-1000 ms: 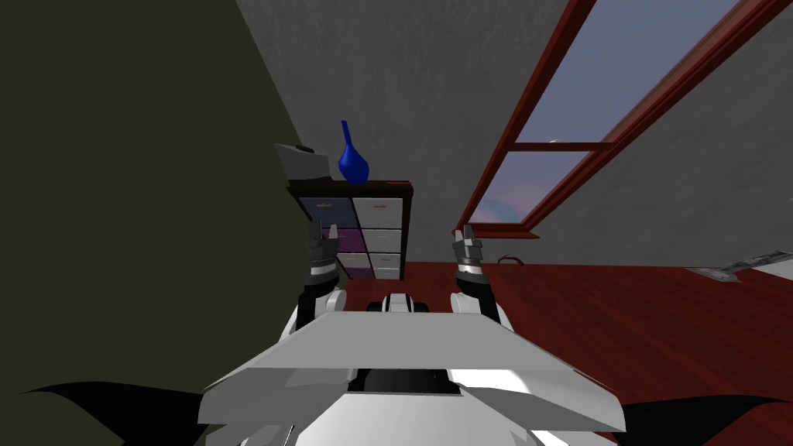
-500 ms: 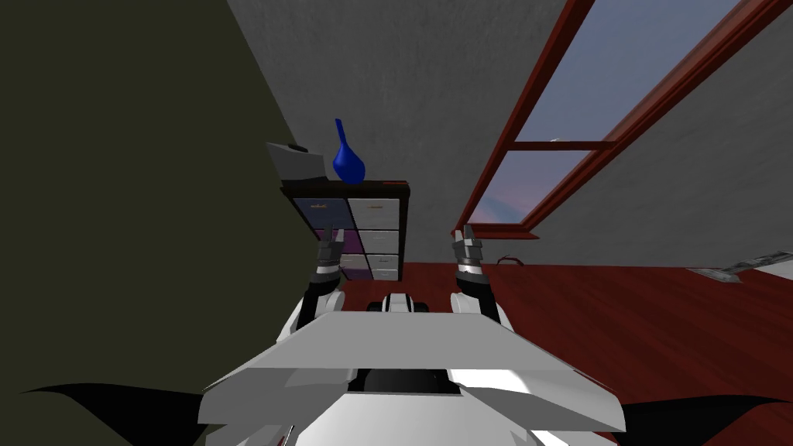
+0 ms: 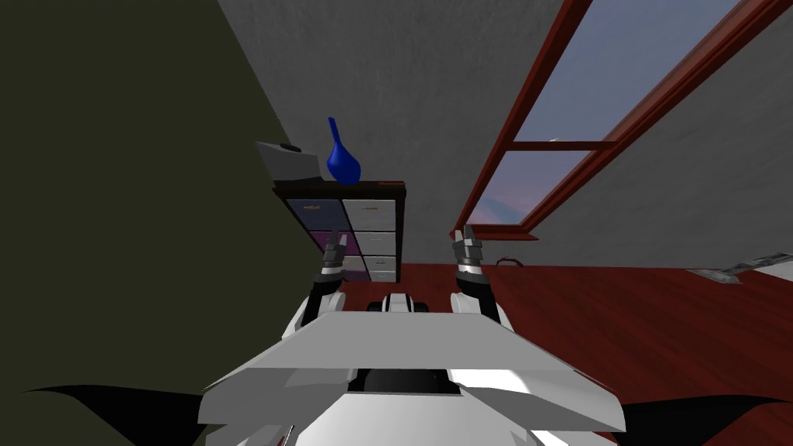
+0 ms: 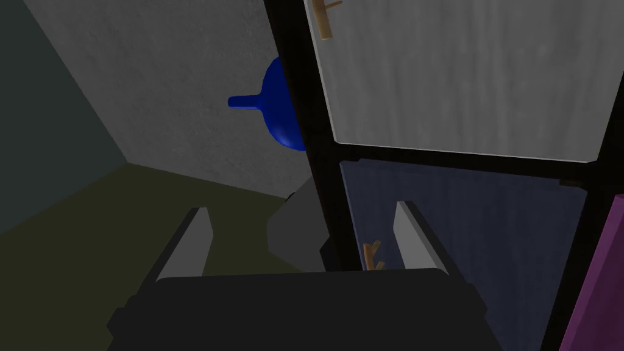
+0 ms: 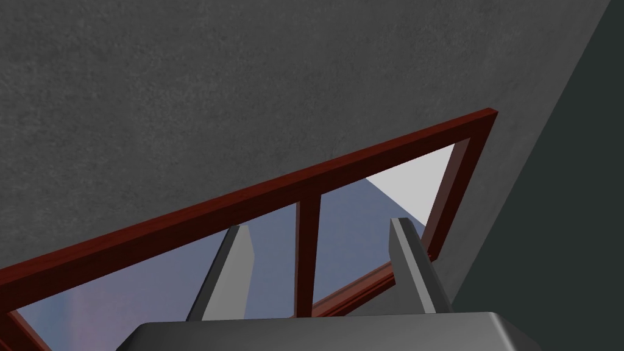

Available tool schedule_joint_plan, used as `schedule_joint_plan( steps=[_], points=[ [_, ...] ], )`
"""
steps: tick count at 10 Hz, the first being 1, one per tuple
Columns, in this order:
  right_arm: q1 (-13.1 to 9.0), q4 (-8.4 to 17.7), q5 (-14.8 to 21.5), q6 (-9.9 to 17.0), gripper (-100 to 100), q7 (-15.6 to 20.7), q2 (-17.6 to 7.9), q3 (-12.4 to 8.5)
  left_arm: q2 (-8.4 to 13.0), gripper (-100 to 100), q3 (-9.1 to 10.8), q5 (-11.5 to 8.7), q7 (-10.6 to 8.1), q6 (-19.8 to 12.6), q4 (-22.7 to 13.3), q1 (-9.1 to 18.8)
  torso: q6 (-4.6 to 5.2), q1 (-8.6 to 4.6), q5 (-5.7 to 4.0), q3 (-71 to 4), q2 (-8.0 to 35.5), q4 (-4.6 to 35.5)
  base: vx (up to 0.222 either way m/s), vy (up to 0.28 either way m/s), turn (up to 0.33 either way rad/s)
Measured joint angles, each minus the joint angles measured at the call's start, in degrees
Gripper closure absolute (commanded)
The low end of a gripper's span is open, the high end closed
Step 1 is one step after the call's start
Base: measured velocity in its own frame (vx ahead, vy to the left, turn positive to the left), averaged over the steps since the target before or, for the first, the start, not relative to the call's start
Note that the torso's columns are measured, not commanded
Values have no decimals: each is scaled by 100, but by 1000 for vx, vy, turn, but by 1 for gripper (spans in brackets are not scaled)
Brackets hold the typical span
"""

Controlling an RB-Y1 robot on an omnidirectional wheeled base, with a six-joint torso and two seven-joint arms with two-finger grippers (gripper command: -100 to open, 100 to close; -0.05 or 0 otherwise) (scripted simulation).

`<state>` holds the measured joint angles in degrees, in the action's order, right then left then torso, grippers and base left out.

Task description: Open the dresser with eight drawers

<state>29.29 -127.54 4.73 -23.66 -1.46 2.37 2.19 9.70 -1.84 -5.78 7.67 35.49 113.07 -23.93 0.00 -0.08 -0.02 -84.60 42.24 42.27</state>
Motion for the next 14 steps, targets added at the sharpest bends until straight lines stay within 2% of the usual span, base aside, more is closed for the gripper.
schedule_joint_plan(
  steps=[7,9,11,14],
  points=[
    [0,0,0,0,0,0,0,0,-202,-100,-3,-17,-97,-43,-839,148,0,5,1,-1,-1,0,31,-47,-2],
    [0,0,0,0,0,0,0,0,-165,-100,-4,-19,-121,-26,-1152,224,0,9,2,3,4,1,38,-53,-4],
    [0,0,0,0,0,0,0,0,-93,-100,1,-27,-142,-120,-1313,268,0,9,2,4,7,2,28,-47,-2],
    [0,0,0,0,0,0,0,0,11,-100,-3,-35,-193,-81,-1660,288,0,9,3,3,5,1,31,-41,-2]
  ],
)
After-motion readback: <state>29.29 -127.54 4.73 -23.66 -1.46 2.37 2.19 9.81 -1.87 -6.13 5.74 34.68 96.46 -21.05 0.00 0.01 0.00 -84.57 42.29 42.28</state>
